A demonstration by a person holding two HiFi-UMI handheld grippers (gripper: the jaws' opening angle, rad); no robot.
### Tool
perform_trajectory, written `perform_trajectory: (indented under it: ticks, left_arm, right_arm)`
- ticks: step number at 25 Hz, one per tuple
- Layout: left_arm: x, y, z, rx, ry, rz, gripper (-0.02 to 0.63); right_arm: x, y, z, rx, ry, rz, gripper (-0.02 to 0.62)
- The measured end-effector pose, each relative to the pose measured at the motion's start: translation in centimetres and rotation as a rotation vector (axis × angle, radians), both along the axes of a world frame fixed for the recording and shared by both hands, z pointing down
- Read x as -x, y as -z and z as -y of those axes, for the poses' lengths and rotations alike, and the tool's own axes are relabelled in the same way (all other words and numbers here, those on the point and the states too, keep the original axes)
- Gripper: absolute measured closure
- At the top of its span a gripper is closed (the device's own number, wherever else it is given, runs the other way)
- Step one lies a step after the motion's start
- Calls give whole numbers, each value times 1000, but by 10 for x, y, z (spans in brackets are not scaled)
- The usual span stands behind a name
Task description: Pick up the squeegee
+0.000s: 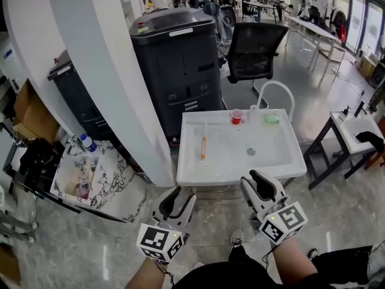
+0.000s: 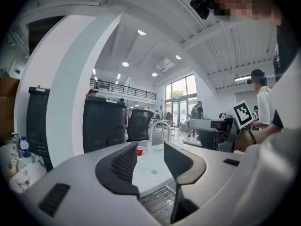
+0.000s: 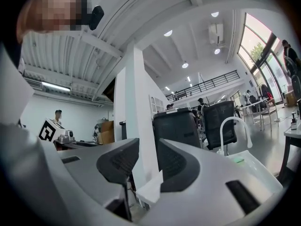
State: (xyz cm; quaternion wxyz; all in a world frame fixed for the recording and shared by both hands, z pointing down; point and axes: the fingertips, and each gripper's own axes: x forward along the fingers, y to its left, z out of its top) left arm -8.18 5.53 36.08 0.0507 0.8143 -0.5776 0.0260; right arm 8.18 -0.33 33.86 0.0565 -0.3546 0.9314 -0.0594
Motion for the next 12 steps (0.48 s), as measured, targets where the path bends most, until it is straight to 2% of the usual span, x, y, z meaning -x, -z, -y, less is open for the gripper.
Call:
perform_trajectory:
  ticks: [12]
  left_arm:
    - [-27, 5, 96, 18, 110, 22, 425]
  right_arm:
    - [-22, -4, 116, 21, 111, 32, 453]
